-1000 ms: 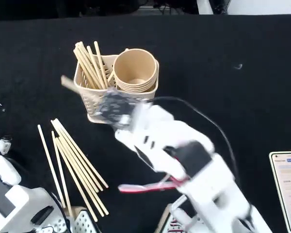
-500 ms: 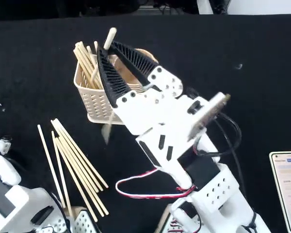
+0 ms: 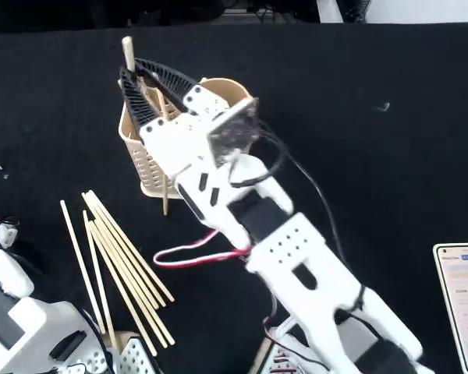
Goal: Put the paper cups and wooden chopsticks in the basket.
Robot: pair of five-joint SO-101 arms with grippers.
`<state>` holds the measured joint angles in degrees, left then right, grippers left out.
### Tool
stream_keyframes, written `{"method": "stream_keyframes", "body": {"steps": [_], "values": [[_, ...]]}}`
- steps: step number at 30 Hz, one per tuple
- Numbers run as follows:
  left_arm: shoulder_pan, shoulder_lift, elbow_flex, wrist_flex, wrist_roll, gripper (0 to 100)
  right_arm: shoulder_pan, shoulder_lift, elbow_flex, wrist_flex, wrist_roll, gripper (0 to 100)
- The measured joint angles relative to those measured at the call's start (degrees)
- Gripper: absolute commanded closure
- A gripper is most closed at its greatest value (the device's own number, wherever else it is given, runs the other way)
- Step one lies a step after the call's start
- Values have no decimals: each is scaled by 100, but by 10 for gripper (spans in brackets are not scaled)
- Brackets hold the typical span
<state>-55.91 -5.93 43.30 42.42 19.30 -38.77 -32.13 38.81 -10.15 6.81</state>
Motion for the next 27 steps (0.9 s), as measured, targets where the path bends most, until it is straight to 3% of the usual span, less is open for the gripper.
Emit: {"method": "stream_keyframes", "body": {"steps": [4,7,9,20,24,27], "values": [[0,0,0,0,0,820,0,237,0,-26,396,940],[0,0,0,0,0,820,0,237,0,431,431,763],[0,0,0,0,0,820,0,211,0,1002,448,697],[0,0,0,0,0,820,0,-1978,-475,5705,536,841],[0,0,0,0,0,820,0,-2488,185,7244,1591,803],[0,0,0,0,0,820,0,-2497,1301,7305,2602,756]]}}
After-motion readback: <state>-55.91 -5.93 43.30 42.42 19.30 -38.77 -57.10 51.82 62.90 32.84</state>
